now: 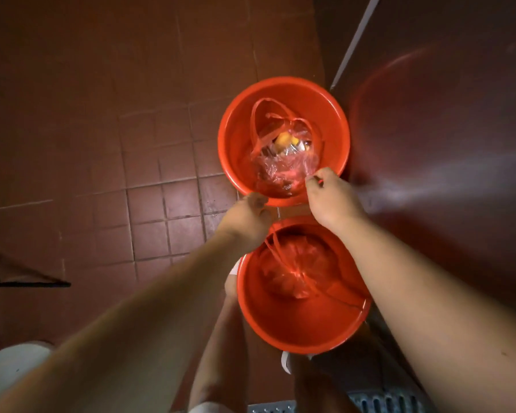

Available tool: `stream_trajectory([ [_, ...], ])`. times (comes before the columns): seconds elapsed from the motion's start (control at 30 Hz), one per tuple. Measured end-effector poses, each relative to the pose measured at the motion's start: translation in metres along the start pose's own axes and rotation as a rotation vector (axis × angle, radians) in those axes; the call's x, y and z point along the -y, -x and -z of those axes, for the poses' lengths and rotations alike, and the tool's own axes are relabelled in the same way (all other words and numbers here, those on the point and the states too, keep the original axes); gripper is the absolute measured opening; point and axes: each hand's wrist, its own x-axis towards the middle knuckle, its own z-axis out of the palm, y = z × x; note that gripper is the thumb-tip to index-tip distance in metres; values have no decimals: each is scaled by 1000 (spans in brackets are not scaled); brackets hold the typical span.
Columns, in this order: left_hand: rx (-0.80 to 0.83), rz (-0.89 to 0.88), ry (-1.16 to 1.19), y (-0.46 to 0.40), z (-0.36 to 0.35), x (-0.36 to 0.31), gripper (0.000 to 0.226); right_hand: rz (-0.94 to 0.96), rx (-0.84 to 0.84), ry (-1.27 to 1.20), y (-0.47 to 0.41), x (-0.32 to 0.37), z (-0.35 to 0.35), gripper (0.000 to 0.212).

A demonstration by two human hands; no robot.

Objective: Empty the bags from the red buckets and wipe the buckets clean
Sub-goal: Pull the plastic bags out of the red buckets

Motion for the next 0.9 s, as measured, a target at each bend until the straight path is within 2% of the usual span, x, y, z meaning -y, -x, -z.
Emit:
stream_trajectory([
  [0.43, 43, -2, -90, -202, 21, 9, 40, -81, 42, 162, -188, 26, -44, 47],
  [0.6, 22, 85, -45, -262, 5, 5, 58, -19, -11, 161, -237, 14, -57, 62],
  [0.7, -24, 191, 24, -296, -1, 3, 84, 14, 3, 158, -254, 6, -65, 79],
  [0.77, -55, 184, 68, -311, 0, 2, 94, 23, 36, 205, -262, 0, -68, 84],
  [0.83, -89, 145, 132, -320, 2, 3, 91, 60, 43, 304, -265, -6, -69, 72],
  [0.9, -109, 112, 227, -323, 4, 3, 82, 122, 53, 344, -261, -11, -70, 42],
])
